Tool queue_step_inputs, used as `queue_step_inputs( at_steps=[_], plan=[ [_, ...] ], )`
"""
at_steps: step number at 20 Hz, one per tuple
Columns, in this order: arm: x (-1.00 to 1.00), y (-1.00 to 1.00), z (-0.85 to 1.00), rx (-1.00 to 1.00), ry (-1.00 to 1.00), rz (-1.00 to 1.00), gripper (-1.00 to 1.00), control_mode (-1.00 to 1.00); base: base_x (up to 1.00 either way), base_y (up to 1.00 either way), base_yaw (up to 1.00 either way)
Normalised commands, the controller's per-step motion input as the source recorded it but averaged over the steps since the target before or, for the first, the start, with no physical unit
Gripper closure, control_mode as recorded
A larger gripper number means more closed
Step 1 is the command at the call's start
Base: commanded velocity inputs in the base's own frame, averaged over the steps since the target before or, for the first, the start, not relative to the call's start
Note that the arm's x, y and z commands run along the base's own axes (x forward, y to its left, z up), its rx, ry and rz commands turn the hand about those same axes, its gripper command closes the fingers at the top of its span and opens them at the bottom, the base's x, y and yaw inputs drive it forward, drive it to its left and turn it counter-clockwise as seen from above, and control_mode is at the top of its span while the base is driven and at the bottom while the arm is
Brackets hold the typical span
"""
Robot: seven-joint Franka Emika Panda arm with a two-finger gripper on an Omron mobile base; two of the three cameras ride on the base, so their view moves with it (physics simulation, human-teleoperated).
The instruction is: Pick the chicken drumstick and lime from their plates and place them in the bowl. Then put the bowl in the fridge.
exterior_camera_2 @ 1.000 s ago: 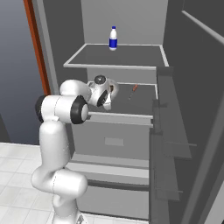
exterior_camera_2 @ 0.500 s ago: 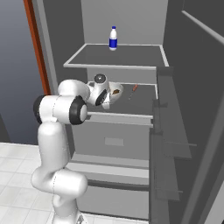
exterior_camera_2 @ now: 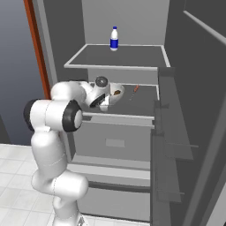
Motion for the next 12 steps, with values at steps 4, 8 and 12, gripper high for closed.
queue_step_inputs(
  at_steps=[4, 8, 12],
  plan=[
    [-0.53, -0.1, 0.25, 0.02, 0.0, -0.04, -1.0, -1.0, 0.0, 0.0, 0.0],
    [-0.54, -0.01, 0.36, 0.0, 0.06, -0.01, -1.0, -1.0, 0.0, 0.0, 0.0],
    [-0.55, 0.01, 0.42, -0.01, 0.13, 0.0, -1.0, -1.0, 0.0, 0.0, 0.0]
  ],
)
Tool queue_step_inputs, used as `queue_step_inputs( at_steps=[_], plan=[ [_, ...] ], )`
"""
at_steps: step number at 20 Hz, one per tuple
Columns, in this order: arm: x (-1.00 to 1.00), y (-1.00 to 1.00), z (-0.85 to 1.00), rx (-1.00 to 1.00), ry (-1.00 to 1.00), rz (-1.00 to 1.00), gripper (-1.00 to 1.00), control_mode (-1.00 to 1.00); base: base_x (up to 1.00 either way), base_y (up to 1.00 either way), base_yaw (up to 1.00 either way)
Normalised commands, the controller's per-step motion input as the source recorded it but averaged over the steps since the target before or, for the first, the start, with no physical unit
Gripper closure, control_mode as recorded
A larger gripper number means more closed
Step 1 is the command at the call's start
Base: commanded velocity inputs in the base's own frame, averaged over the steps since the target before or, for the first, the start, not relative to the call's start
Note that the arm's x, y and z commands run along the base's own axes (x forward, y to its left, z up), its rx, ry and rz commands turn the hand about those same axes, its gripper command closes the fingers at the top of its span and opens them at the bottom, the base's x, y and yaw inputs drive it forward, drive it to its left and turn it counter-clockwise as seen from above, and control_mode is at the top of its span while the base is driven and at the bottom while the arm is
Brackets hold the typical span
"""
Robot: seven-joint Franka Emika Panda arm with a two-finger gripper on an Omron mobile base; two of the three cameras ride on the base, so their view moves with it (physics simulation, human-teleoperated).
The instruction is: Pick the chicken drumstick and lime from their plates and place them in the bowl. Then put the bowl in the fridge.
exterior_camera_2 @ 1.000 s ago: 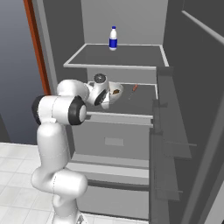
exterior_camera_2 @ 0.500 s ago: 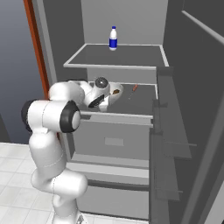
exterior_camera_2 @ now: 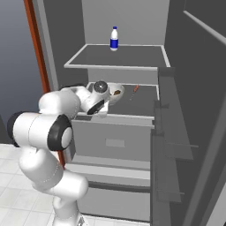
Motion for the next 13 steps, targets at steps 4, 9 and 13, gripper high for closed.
queue_step_inputs(
  at_steps=[4, 9, 13],
  plan=[
    [-0.62, 0.03, 0.44, -0.02, 0.14, 0.03, -1.0, -1.0, 0.0, 0.0, 0.0],
    [-0.64, 0.11, 0.42, -0.04, 0.09, 0.13, -1.0, -1.0, 0.0, 0.0, 0.0],
    [-0.75, 0.15, 0.29, -0.2, 0.01, 0.3, -1.0, -1.0, 0.0, 0.0, 0.0]
  ],
)
